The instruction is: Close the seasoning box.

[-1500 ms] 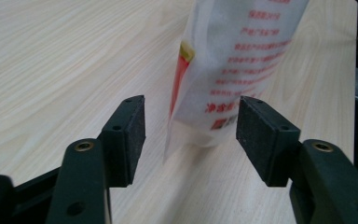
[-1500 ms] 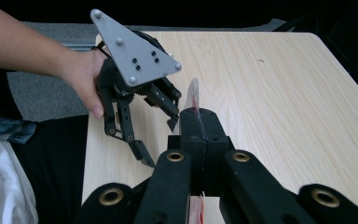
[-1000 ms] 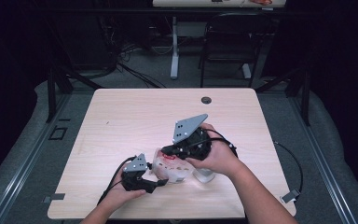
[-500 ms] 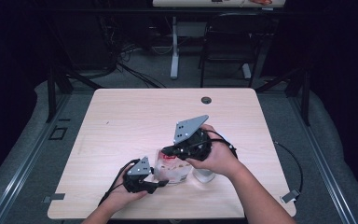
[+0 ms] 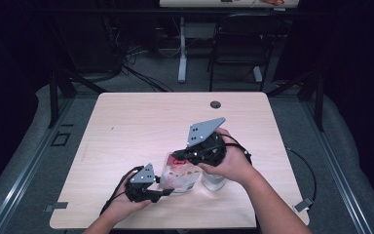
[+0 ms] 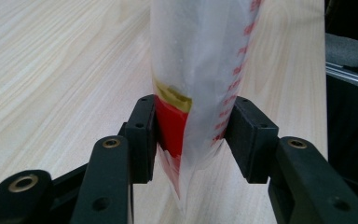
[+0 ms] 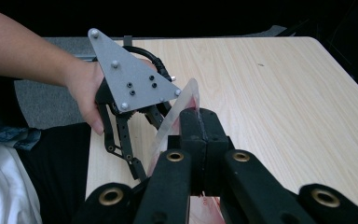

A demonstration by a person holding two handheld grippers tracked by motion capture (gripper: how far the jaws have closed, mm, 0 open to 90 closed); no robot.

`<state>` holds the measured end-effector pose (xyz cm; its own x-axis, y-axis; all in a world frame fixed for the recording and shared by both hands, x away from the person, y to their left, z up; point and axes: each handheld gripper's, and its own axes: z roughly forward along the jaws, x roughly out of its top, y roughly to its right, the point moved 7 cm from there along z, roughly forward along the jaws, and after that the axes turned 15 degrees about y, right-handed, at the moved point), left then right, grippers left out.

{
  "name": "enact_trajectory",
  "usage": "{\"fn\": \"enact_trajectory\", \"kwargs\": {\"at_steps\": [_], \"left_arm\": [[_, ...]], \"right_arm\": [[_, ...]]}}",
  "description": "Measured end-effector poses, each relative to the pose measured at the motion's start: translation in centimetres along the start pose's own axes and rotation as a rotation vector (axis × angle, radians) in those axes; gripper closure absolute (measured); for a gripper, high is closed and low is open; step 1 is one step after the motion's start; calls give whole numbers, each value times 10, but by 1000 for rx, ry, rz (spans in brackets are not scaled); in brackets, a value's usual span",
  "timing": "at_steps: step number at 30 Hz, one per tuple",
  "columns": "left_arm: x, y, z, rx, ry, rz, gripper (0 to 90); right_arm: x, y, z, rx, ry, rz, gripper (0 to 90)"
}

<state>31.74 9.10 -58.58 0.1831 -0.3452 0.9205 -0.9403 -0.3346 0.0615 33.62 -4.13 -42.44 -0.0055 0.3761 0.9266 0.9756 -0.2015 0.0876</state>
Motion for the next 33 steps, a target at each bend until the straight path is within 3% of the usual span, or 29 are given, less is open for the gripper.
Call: {"fn": "enact_trajectory", "kwargs": {"at_steps": [19,33], "left_arm": [[10,3,-14,-8,-49,3,577],[21,0,-29,1,-107,43,586]], "right_arm": [[-4,6,-17,-27,25,21,900],[-11,9,-29,-46,24,28,900]]}}
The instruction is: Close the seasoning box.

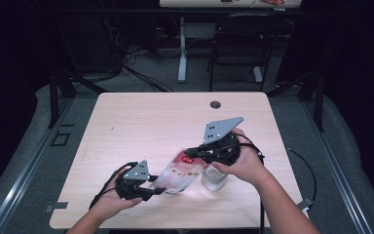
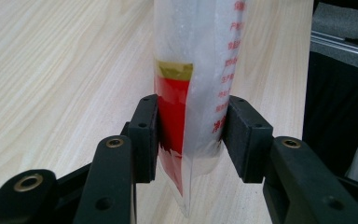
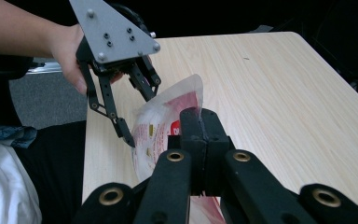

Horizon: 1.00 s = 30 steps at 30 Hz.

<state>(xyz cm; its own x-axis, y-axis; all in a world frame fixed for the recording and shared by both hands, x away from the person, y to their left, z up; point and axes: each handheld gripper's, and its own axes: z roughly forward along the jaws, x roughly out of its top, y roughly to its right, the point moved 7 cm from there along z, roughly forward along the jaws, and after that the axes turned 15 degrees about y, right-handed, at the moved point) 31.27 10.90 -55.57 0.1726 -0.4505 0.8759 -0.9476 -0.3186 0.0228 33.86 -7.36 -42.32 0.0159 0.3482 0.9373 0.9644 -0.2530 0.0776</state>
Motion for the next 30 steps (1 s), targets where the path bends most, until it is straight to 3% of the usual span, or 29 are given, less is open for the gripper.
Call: {"fn": "enact_trajectory", "kwargs": {"at_steps": [30], "left_arm": [[19,-4,-9,-17,-103,20,595]], "right_arm": [[-15,8,-18,-46,43,30,900]]}}
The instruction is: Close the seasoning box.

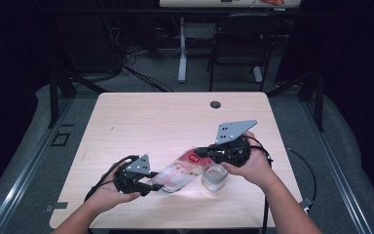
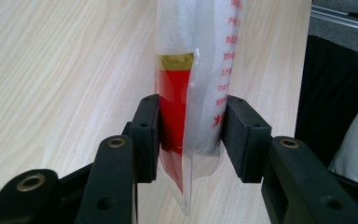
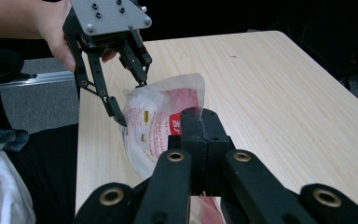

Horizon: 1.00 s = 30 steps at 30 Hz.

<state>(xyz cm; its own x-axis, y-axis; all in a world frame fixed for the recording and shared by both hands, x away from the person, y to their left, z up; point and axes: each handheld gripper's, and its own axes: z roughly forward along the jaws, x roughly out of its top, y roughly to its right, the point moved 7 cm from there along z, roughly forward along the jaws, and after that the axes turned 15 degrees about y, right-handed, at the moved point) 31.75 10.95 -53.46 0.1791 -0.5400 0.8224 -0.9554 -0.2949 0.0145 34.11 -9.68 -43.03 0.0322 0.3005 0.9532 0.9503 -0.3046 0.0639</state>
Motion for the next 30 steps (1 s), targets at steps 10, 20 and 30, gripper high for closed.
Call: {"fn": "enact_trajectory", "kwargs": {"at_steps": [10,20,30], "left_arm": [[0,-3,-8,6,-33,11,596],[1,-6,-15,-2,-66,24,597],[6,-6,-19,-5,-98,42,599]], "right_arm": [[-1,-1,3,-1,4,-1,900],[-4,-1,6,0,8,1,900],[-6,-2,3,6,17,8,900]]}}
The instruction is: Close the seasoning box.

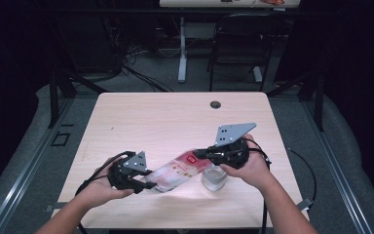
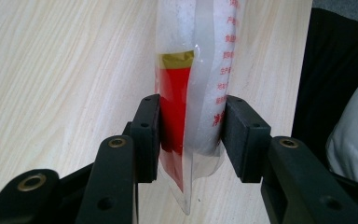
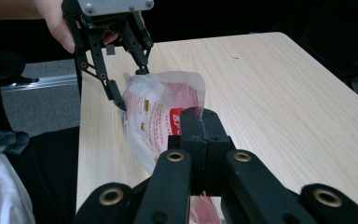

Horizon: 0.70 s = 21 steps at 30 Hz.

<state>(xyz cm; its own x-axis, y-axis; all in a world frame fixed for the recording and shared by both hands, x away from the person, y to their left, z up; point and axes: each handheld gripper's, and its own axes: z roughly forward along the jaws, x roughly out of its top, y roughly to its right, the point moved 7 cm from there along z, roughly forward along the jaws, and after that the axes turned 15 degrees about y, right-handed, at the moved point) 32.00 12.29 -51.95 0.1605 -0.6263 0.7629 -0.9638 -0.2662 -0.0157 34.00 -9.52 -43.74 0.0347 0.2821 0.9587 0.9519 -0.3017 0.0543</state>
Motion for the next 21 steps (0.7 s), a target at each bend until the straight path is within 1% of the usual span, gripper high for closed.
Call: {"fn": "enact_trajectory", "kwargs": {"at_steps": [8,9,10,13,15,21], "left_arm": [[3,0,-2,2,-11,13,602],[3,0,-2,2,-12,17,602],[3,0,-2,1,-13,16,602],[5,0,-3,-1,-17,19,603],[5,0,-3,1,-19,25,603],[7,0,-4,2,-20,27,604]], "right_arm": [[0,0,-2,0,-6,-2,879],[0,0,-2,0,-14,-7,865],[0,0,-1,3,-23,-7,829],[0,0,0,5,-31,-11,808],[2,0,2,7,-25,-11,776],[9,-3,6,19,-25,-27,742]]}}
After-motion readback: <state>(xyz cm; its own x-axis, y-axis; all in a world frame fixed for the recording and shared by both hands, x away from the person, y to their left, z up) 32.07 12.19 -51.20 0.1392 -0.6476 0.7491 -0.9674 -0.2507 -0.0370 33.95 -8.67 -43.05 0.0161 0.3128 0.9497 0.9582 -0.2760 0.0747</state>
